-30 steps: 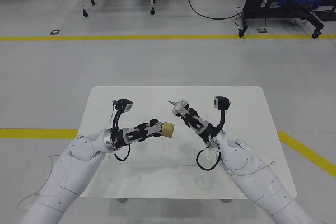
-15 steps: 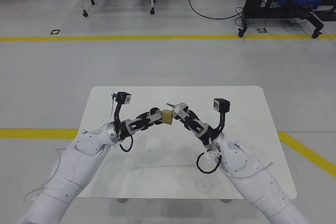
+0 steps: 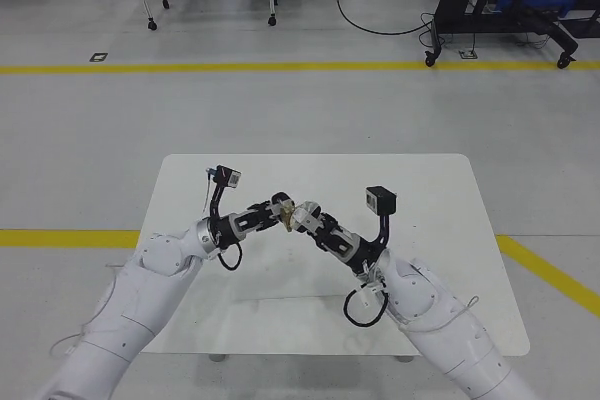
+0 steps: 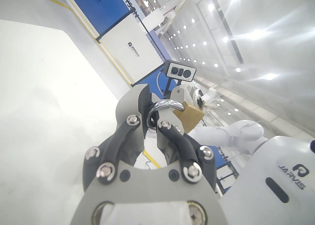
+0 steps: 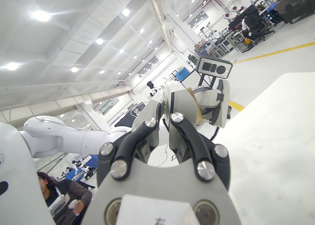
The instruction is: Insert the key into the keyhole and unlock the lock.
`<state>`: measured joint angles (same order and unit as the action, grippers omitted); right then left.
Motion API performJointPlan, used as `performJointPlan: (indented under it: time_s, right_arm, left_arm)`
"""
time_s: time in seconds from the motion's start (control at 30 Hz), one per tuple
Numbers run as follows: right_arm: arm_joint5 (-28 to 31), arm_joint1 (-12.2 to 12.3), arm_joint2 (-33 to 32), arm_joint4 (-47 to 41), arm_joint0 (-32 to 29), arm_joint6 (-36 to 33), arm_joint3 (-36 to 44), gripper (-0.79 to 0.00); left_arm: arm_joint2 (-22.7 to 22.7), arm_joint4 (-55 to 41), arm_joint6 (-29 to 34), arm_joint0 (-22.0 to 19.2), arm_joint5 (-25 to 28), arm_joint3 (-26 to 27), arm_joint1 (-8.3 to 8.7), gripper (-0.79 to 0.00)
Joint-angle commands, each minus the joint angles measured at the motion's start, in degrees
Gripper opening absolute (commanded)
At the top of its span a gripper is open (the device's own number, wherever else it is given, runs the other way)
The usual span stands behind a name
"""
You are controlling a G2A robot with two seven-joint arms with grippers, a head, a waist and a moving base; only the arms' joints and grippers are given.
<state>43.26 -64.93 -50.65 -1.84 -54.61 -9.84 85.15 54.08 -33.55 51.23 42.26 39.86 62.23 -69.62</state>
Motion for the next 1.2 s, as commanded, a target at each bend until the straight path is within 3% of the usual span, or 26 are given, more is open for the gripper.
performJointPlan:
  time_s: [0.0,0.2,0.47,0.57,1.03,1.17]
  right_arm:
    - [0.76,-0.14,-0.37,0.41,-0.36,0.41,0.17,-0.785]
    - [4.03,-0.22,-2.76,1.05,-2.14,1.6,0.92,-0.785]
    - [7.61,0.57,-8.55,3.66,-7.35,2.81,3.97,-0.785]
    - [6.9,0.76,-10.29,4.14,-8.69,2.84,4.56,-0.785]
    - [6.53,0.77,-10.57,4.31,-8.8,2.87,4.76,-0.785]
    - [1.26,0.24,-11.95,15.74,-11.2,9.4,8.44,-0.785]
  left_arm:
    - [-0.39,-7.03,5.92,-0.6,-2.43,-1.83,-0.36,-0.785]
    - [-1.82,-26.28,23.98,-3.97,-10.79,-10.79,-2.59,-0.785]
    - [-3.8,-39.82,35.43,-8.45,-23.13,-23.86,-6.76,-0.785]
    - [-5.28,-38.22,35.66,-10.72,-26.01,-27.78,-7.84,-0.785]
    - [-5.23,-38.31,35.14,-10.5,-26.14,-27.61,-7.85,-0.785]
    - [-3.95,-39.38,21.52,-8.39,-27.63,-26.02,-8.16,-0.785]
